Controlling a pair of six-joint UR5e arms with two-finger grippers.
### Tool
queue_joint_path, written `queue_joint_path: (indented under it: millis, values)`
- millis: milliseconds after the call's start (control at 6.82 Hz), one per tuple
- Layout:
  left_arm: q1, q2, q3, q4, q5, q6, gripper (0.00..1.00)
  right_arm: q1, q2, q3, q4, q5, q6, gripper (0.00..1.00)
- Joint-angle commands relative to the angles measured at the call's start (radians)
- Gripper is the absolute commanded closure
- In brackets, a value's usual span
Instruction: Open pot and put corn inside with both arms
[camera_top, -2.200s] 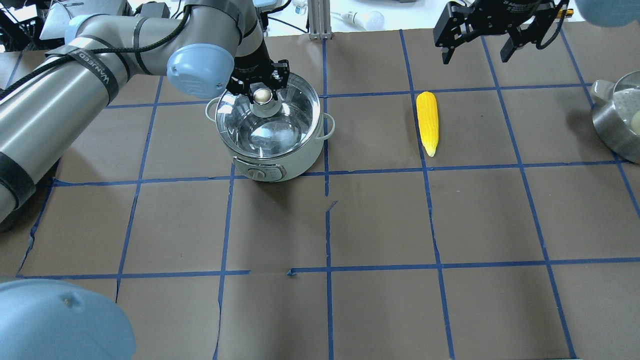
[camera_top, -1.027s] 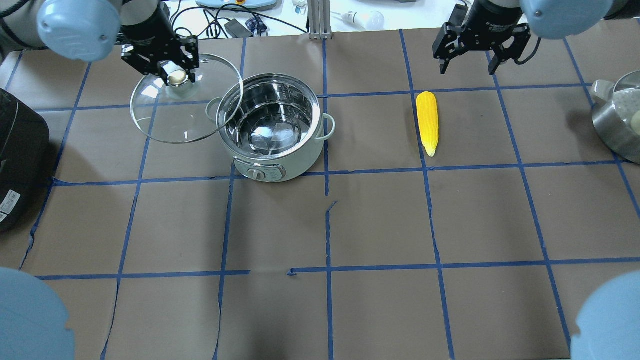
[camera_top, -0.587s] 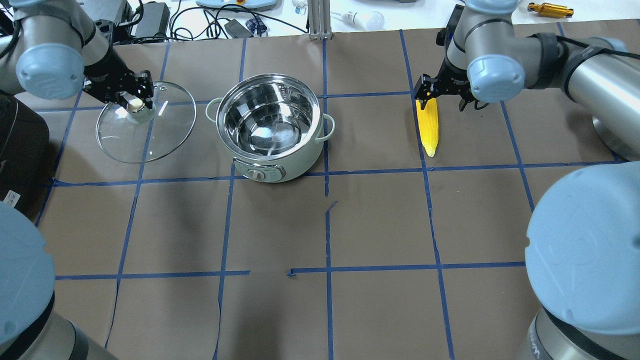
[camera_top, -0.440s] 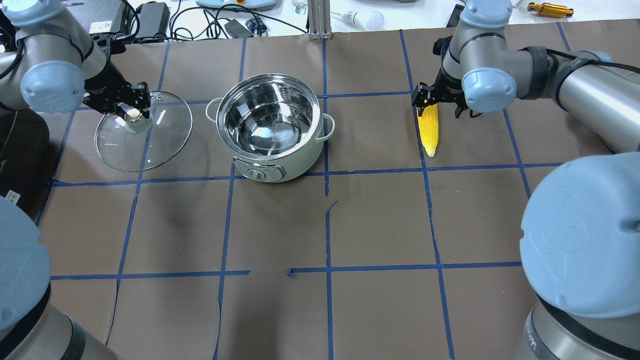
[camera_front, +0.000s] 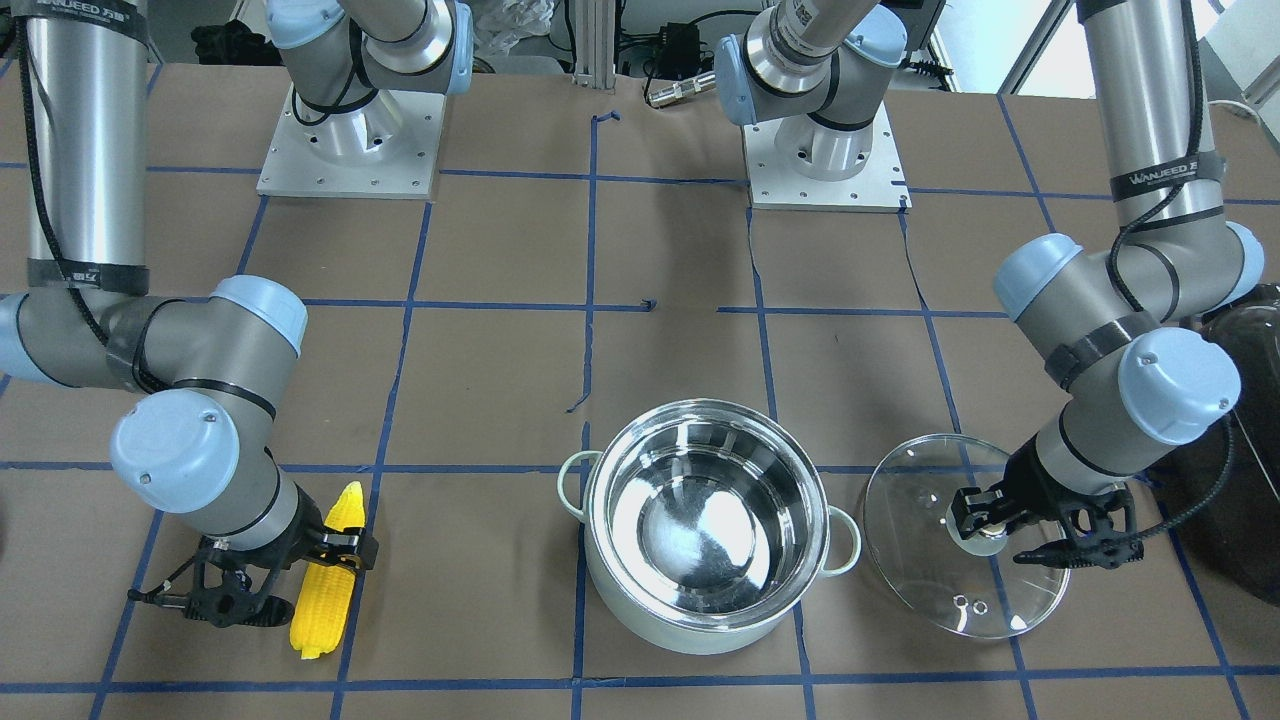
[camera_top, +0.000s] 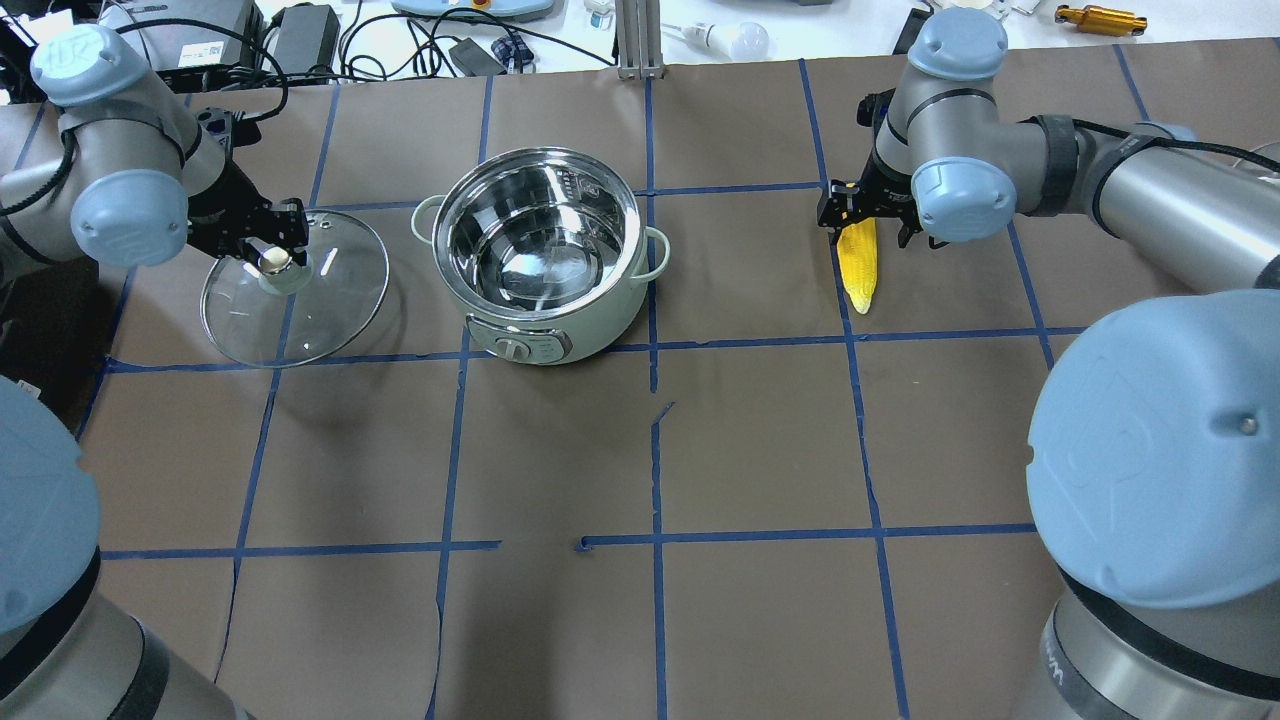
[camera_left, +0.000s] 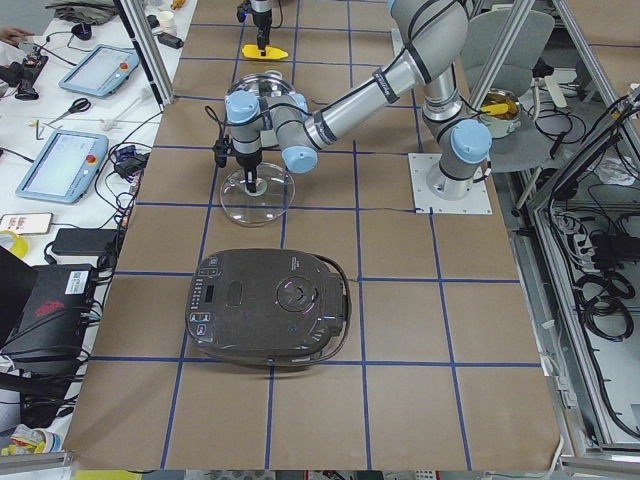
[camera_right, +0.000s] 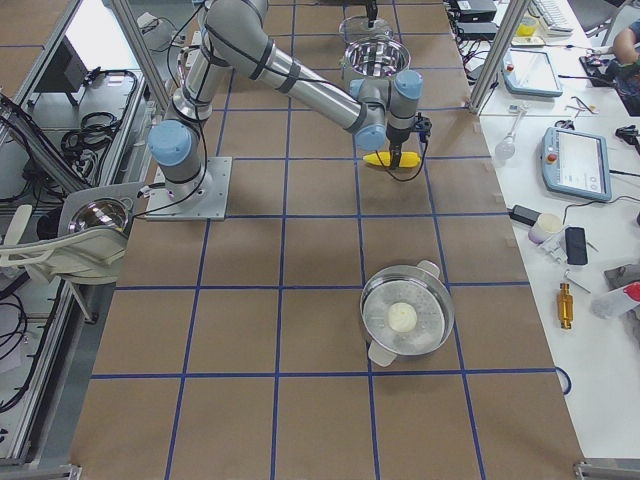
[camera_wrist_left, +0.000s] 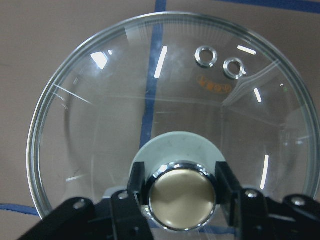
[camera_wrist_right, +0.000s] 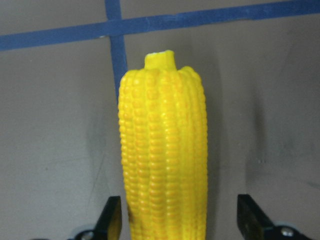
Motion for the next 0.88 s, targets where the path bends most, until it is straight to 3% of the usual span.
queue_joint_path:
  millis: [0, 293, 440, 733]
  values:
    - [-0.011, 0.005, -0.035, 0.028, 0.001, 0.008, 1.0, 0.001, 0.01, 0.0, 0.0, 0.0, -0.003, 0.47]
    - [-0.009, 0.017, -0.05, 0.029, -0.002, 0.009, 0.99, 0.001, 0.009, -0.005, 0.006, 0.0, -0.008, 0.98]
    - [-0.009, 0.017, -0.049, 0.029, -0.003, 0.009, 0.87, 0.001, 0.004, -0.006, 0.009, 0.0, 0.0, 1.0]
    - [-0.009, 0.016, -0.05, 0.028, -0.003, 0.011, 0.47, 0.049, -0.045, -0.07, 0.044, -0.013, 0.045, 1.0]
